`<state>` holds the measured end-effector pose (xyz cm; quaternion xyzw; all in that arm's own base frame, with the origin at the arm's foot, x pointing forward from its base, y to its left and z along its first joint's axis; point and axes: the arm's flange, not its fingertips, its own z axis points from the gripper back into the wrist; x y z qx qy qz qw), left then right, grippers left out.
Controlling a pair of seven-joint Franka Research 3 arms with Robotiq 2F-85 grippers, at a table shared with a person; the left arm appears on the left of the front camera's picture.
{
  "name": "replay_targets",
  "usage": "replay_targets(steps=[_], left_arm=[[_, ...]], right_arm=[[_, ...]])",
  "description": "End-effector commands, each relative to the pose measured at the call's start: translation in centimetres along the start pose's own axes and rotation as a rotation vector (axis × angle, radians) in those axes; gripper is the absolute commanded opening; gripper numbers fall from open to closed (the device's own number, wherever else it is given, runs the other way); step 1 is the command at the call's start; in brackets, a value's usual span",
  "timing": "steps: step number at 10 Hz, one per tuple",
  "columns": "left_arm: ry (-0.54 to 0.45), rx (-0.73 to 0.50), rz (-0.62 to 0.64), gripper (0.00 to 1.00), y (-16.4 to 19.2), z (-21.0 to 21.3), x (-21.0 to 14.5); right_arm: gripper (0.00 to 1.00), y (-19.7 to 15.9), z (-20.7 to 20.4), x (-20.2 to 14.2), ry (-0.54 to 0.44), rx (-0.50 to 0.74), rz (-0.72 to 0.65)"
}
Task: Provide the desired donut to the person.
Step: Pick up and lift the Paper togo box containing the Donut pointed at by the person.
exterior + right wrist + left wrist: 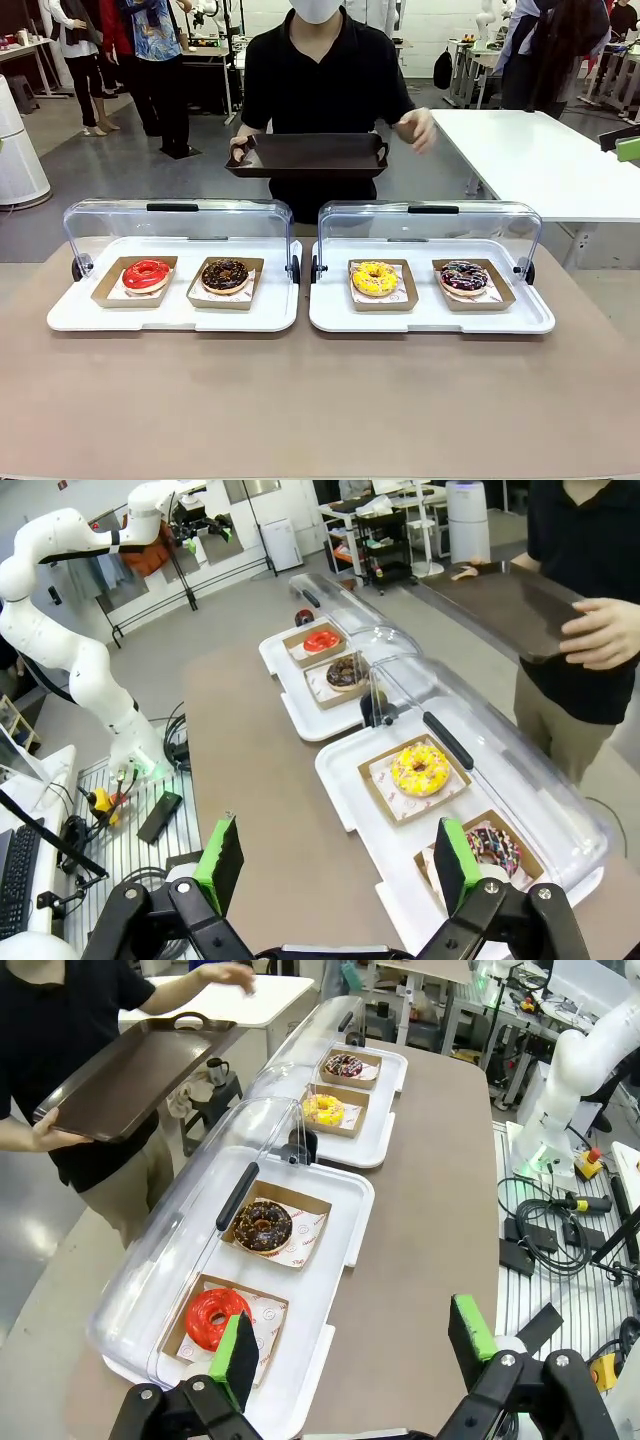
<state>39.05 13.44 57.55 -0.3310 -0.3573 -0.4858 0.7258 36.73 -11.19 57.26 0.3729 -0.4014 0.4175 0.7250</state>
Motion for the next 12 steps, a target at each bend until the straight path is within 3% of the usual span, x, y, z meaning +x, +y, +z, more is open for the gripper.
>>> replay_targets(steps=[1,12], left_arm=[[-0.01,-0.002,-0.001,1.0,0.07,0.42,0.09],[-0.01,-0.002,-0.001,1.0,0.07,0.42,0.09]], right_arm=[[1.0,-0.05,-0.08,0.07,-0.006,0.005,0.004],[1.0,-0.05,-0.08,0.07,-0.006,0.005,0.004]])
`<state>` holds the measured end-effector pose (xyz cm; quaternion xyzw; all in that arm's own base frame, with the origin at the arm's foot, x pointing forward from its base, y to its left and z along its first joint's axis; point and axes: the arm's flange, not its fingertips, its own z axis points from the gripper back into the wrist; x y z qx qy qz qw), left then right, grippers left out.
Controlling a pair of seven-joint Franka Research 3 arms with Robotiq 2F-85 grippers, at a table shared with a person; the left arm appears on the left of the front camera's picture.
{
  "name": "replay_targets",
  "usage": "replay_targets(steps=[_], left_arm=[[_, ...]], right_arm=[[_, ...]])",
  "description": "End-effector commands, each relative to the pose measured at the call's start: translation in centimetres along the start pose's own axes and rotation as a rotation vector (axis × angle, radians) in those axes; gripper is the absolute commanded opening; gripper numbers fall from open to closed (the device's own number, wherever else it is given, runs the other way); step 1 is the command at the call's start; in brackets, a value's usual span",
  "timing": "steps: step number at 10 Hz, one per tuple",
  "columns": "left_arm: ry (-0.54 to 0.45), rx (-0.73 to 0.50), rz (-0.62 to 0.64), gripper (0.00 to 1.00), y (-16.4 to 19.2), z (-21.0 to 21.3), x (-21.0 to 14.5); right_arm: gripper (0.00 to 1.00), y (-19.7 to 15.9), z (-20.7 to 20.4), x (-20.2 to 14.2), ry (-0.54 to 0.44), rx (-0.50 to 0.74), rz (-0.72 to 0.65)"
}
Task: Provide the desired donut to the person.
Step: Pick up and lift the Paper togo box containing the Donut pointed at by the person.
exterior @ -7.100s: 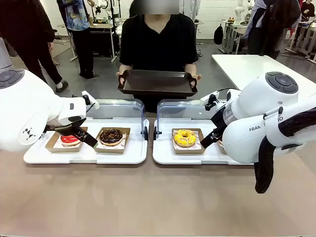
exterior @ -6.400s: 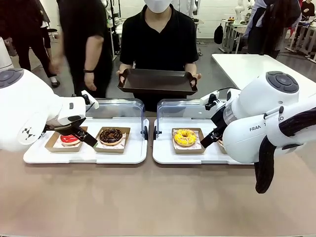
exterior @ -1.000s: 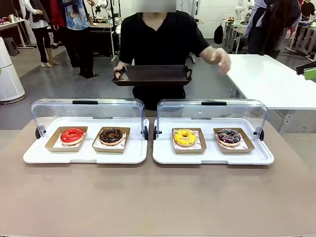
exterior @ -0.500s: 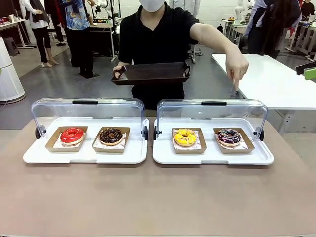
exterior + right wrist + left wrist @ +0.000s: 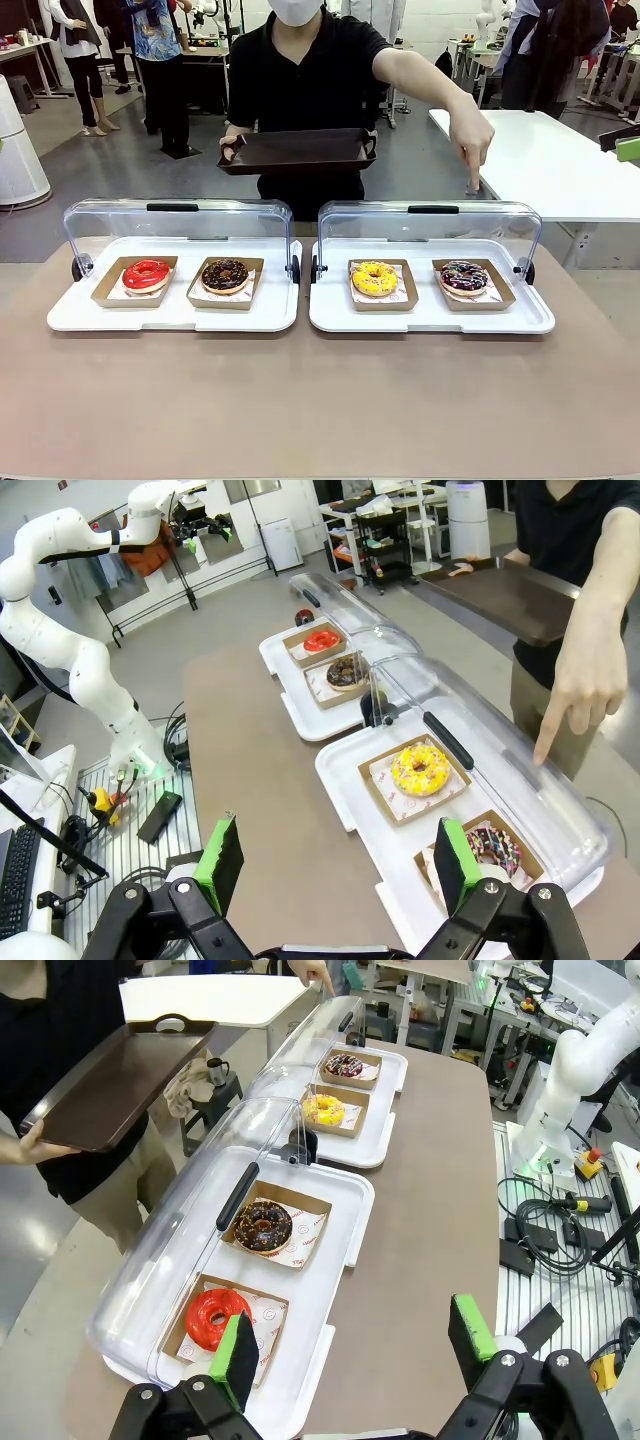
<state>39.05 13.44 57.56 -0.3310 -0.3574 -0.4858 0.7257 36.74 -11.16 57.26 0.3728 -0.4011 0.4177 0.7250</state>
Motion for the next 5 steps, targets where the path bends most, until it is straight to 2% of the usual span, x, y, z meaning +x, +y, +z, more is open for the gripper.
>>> replay_targets(steps=[1,5], left_arm=[[-0.01,-0.002,-0.001,1.0,0.07,0.42,0.09],[-0.01,-0.002,-0.001,1.0,0.07,0.42,0.09]], right_arm=[[1.0,-0.05,-0.06,0.06,-0.007,0.005,0.004],[1.0,-0.05,-0.06,0.06,-0.007,0.005,0.004]])
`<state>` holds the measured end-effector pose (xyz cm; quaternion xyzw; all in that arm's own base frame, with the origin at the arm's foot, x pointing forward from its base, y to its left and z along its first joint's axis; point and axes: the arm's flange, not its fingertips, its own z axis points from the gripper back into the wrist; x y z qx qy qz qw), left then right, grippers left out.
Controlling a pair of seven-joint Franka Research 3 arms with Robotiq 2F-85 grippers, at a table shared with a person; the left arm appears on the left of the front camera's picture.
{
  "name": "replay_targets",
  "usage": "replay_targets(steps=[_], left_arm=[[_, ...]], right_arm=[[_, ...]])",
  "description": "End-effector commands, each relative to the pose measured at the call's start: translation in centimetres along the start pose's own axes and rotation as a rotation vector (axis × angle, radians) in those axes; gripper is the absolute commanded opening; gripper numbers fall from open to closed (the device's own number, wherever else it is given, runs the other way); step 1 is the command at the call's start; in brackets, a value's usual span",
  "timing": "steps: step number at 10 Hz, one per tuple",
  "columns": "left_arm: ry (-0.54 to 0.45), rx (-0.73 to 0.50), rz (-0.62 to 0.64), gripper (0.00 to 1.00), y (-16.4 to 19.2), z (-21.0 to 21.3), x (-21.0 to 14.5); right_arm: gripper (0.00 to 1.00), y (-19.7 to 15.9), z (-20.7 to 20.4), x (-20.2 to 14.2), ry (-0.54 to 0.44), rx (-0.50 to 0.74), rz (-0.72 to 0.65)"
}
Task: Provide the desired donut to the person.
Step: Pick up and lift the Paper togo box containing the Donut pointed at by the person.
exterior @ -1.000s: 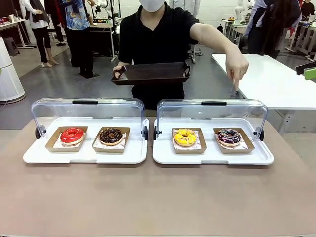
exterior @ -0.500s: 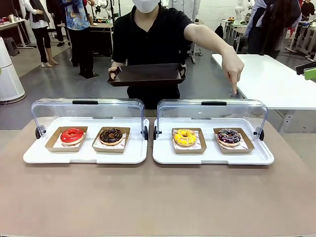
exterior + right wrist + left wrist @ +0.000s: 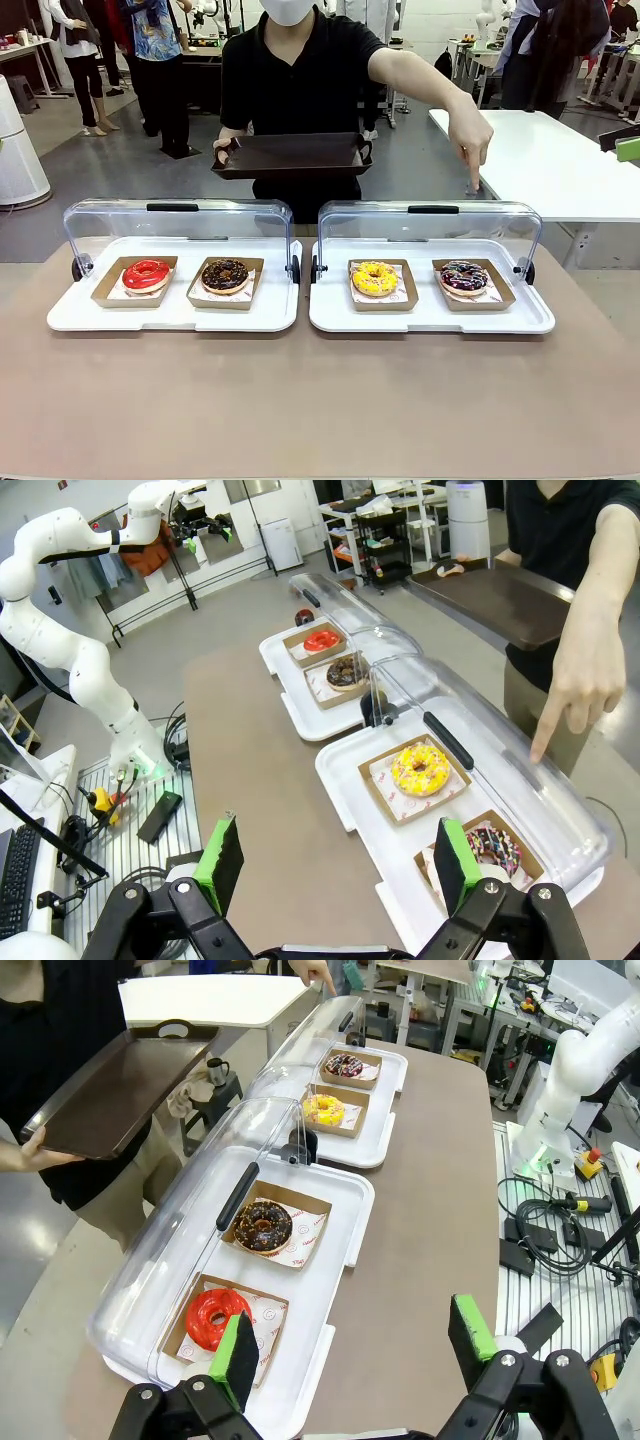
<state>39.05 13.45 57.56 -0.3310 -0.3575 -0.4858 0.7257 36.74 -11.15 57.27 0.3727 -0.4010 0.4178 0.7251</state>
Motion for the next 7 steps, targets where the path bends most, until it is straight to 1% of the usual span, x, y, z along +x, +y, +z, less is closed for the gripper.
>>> replay_targets(steps=[1,3,4,5,6,7], left_arm=[[-0.01,-0.002,-0.001,1.0,0.1,0.4,0.1],[-0.01,-0.002,-0.001,1.0,0.1,0.4,0.1],[-0.01,-0.002,-0.001,1.0,0.1,0.4,0.1],[-0.01,-0.002,-0.001,1.0,0.1,0.4,0.1],[-0.01,-0.002,-0.001,1.0,0.1,0.4,0.1],[-0.01,-0.002,-0.001,1.0,0.1,0.4,0.1]], right_arm=[[1.0,-0.1,0.0,0.1,-0.007,0.005,0.003],[1.0,0.0,0.0,0.0,0.0,0.0,0.0],[1.0,0.4,-1.1,0.5,0.104,0.0,0.082],[1.0,1.2,-2.8,1.5,0.239,0.022,0.165],[1.0,2.0,-5.0,2.5,0.39,0.043,0.249],[1.0,2.6,-7.6,3.2,0.562,0.069,0.315]])
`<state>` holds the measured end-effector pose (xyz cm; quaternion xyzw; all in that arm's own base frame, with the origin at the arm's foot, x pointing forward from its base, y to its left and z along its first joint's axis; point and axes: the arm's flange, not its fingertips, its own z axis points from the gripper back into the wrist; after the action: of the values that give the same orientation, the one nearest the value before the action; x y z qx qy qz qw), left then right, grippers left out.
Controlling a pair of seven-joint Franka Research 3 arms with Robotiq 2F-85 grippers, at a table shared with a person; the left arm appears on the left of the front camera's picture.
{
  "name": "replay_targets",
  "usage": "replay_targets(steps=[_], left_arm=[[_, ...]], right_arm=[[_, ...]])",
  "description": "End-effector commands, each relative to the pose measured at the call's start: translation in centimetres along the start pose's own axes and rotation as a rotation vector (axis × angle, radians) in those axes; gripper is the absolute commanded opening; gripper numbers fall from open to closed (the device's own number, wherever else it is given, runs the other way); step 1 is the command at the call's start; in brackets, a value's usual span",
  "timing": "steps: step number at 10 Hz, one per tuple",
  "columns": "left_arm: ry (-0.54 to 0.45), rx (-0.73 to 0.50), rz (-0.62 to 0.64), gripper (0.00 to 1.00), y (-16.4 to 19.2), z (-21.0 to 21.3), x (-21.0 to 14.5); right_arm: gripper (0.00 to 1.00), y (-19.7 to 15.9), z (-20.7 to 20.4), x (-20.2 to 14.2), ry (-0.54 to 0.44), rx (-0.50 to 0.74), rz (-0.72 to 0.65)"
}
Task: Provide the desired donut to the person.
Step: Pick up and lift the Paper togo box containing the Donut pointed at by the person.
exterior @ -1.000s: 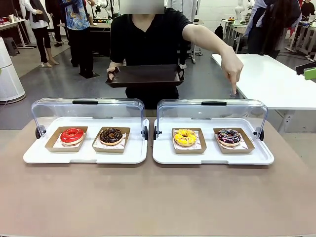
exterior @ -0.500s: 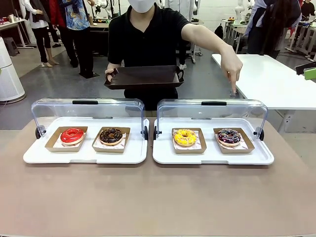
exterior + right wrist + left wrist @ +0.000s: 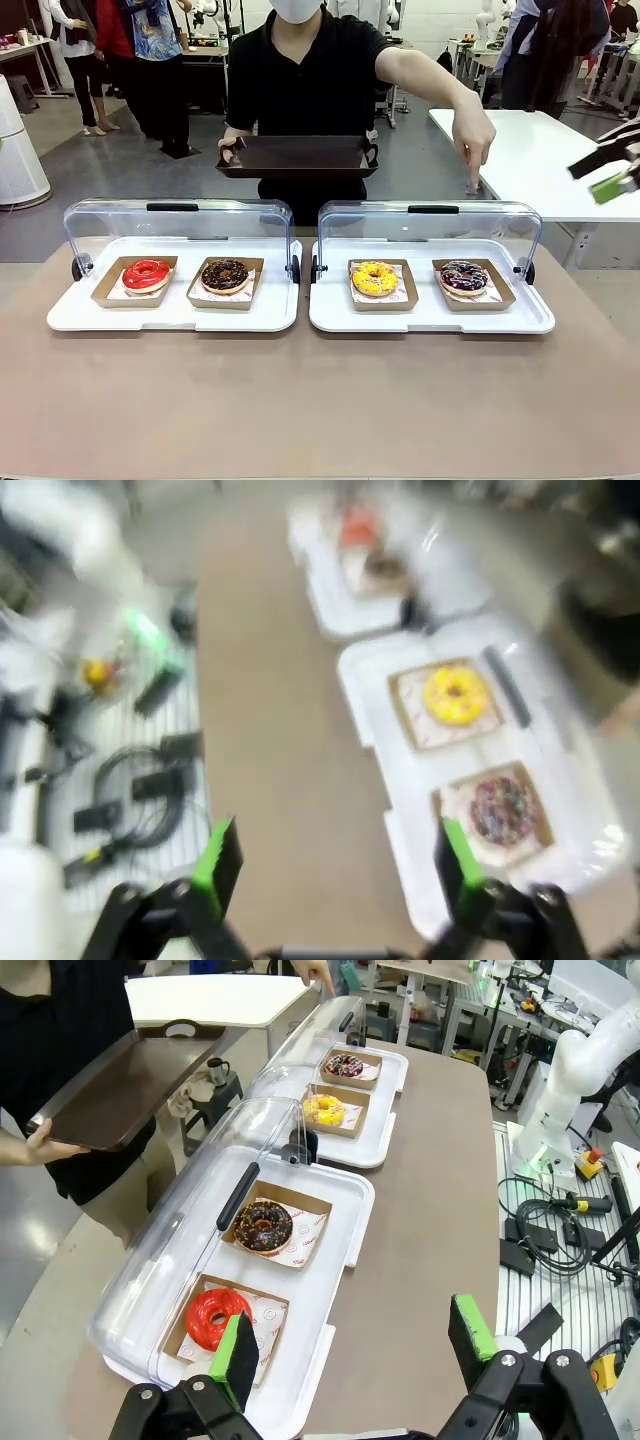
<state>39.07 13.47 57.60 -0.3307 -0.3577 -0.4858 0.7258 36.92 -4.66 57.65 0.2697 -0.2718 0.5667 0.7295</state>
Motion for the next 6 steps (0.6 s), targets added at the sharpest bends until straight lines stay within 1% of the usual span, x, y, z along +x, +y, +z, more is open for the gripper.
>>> replay_targets(steps=[1,2,3,4,6], left_arm=[[-0.01,-0.002,0.0,1.0,0.1,0.4,0.1],[-0.01,-0.002,0.0,1.0,0.1,0.4,0.1],[-0.01,-0.002,0.0,1.0,0.1,0.4,0.1],[-0.01,-0.002,0.0,1.0,0.1,0.4,0.1],[-0.01,-0.002,0.0,1.0,0.1,0.4,0.1]], right_arm=[[1.0,-0.5,-3.5,2.4,0.303,0.007,0.159],[1.0,-0.7,-5.4,2.3,0.44,0.009,0.207],[1.0,-0.7,-7.4,1.7,0.545,0.008,0.252],[1.0,-0.7,-8.7,1.0,0.592,0.023,0.276],[1.0,-0.7,-10.4,-0.9,0.633,0.04,0.287]])
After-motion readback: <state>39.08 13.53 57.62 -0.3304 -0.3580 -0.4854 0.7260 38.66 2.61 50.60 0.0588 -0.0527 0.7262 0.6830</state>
